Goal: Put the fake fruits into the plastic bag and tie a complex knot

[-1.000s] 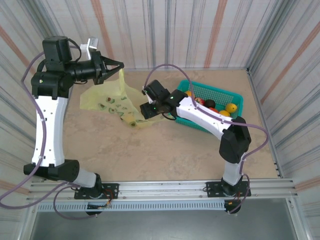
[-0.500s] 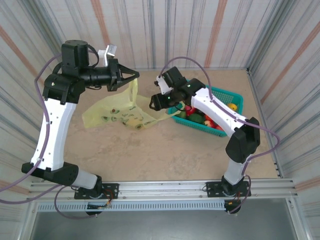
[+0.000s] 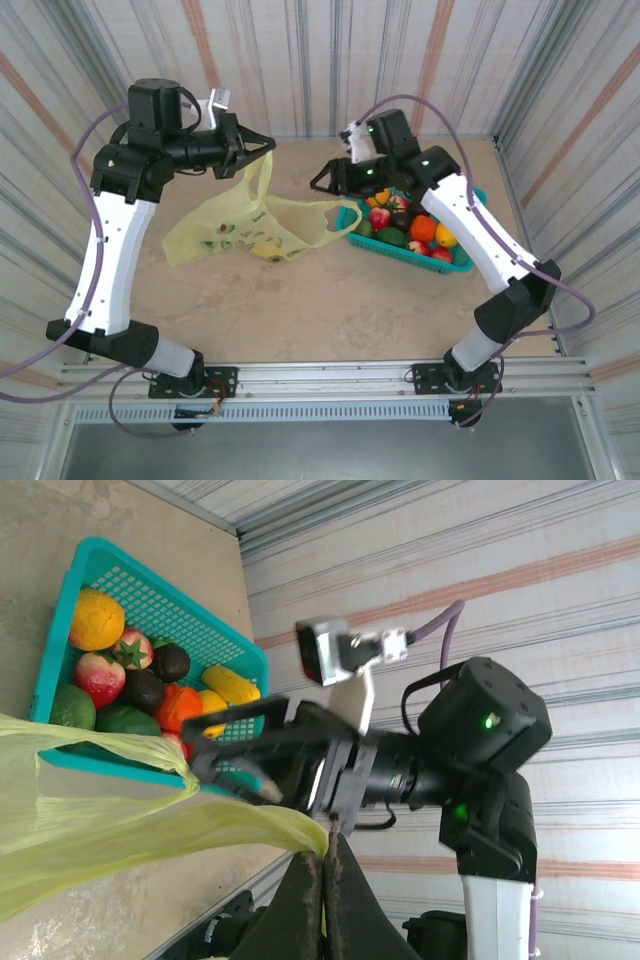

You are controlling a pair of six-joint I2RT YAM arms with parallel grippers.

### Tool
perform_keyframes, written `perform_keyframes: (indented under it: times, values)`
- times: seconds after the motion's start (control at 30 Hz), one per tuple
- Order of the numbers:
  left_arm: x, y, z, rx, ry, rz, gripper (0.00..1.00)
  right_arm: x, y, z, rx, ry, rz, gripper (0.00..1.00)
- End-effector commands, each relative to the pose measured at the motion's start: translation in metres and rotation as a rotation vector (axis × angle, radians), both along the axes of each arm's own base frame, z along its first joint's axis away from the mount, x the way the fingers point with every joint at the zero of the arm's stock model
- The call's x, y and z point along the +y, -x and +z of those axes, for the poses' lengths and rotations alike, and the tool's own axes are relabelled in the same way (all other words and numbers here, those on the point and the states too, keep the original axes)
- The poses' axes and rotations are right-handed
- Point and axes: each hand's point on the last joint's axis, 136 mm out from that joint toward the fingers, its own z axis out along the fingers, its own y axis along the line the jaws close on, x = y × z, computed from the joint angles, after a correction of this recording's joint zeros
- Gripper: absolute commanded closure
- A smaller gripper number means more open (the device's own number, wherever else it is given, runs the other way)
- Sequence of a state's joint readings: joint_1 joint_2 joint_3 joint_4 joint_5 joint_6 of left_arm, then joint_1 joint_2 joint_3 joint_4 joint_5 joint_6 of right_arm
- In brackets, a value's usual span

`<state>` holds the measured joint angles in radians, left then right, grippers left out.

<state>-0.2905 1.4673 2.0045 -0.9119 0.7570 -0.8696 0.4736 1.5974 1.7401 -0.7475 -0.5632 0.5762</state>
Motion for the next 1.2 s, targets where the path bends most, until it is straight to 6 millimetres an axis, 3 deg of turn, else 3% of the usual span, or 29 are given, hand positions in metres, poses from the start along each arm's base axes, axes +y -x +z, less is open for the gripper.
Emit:
perform_keyframes:
  times: [0.0, 0.13, 0.23, 0.3, 0.4, 0.5, 0.7, 0.97, 1.17]
  values:
    - [-0.003, 0.002, 0.016, -0.036, 0.024, -0.008, 1.00, -0.031, -0.005, 0.000, 0.081, -0.058, -0.104, 0.39]
    - [-0.005, 0.000, 0.022, -0.050, 0.033, -0.019, 1.00, -0.105, -0.023, -0.046, 0.156, 0.125, -0.375, 0.36]
    - [-0.007, -0.002, 0.024, -0.048, 0.042, -0.029, 1.00, -0.164, -0.023, -0.085, 0.207, 0.308, -0.540, 0.27]
    - [-0.009, -0.003, 0.027, -0.054, 0.052, -0.037, 1.00, -0.207, -0.021, -0.109, 0.189, 0.521, -0.641, 0.21]
    - [-0.011, -0.002, 0.032, -0.063, 0.068, -0.046, 1.00, -0.251, -0.019, -0.119, 0.174, 0.736, -0.674, 0.20]
    - [-0.014, -0.001, 0.032, -0.061, 0.074, -0.056, 1.00, -0.290, -0.020, -0.124, 0.213, 0.823, -0.756, 0.21]
    - [-0.015, 0.001, 0.037, -0.079, 0.085, -0.079, 1.00, -0.320, -0.039, -0.137, 0.261, 0.896, -0.766, 0.21]
    - [-0.017, -0.002, 0.039, -0.080, 0.105, -0.097, 1.00, -0.328, -0.058, -0.172, 0.353, 0.865, -0.690, 0.21]
    - [-0.018, -0.004, 0.035, -0.072, 0.102, -0.099, 1.00, -0.334, -0.058, -0.197, 0.466, 0.882, -0.672, 0.21]
